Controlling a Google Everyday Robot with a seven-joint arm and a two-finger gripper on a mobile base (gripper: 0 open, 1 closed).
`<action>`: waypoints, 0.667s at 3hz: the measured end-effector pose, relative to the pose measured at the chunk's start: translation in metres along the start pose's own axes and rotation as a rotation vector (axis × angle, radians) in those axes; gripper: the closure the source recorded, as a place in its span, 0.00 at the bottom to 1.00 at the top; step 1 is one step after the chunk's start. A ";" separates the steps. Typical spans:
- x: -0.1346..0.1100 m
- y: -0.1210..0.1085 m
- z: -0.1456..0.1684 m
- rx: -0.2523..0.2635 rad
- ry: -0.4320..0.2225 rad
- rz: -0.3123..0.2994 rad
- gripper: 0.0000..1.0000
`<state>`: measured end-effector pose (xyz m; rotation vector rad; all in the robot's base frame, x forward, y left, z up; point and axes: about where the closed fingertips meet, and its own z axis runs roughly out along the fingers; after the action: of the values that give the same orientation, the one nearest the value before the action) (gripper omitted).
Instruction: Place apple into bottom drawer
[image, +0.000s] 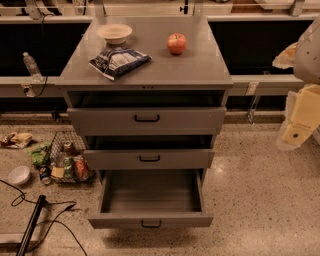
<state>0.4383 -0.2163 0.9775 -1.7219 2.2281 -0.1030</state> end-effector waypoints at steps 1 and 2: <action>-0.001 -0.002 0.000 0.004 -0.006 0.001 0.00; -0.021 -0.053 -0.012 0.095 -0.151 0.037 0.00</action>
Offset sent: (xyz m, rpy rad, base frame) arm 0.1487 0.0038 0.0969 0.3944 -0.3659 -0.0532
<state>0.4890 -0.2123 1.0069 -1.5835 2.1103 -0.0662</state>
